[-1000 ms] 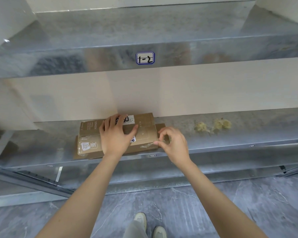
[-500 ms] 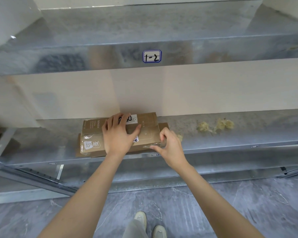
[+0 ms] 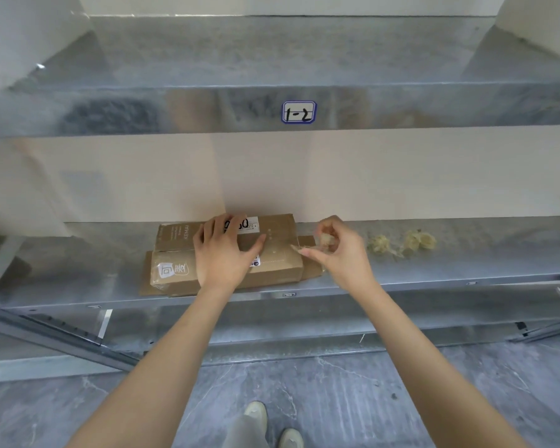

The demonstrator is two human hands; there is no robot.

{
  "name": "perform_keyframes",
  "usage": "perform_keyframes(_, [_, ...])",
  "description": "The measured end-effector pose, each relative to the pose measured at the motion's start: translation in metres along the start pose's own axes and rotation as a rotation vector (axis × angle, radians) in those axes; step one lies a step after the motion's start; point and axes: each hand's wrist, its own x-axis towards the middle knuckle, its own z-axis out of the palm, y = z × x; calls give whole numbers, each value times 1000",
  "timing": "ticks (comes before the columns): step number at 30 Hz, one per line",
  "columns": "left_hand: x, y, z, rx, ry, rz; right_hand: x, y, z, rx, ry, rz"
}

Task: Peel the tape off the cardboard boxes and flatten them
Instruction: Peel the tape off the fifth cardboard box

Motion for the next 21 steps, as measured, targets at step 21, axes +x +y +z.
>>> perform_keyframes(21, [-12, -47, -44, -214, 82, -66, 21, 0, 84, -225, 75, -169])
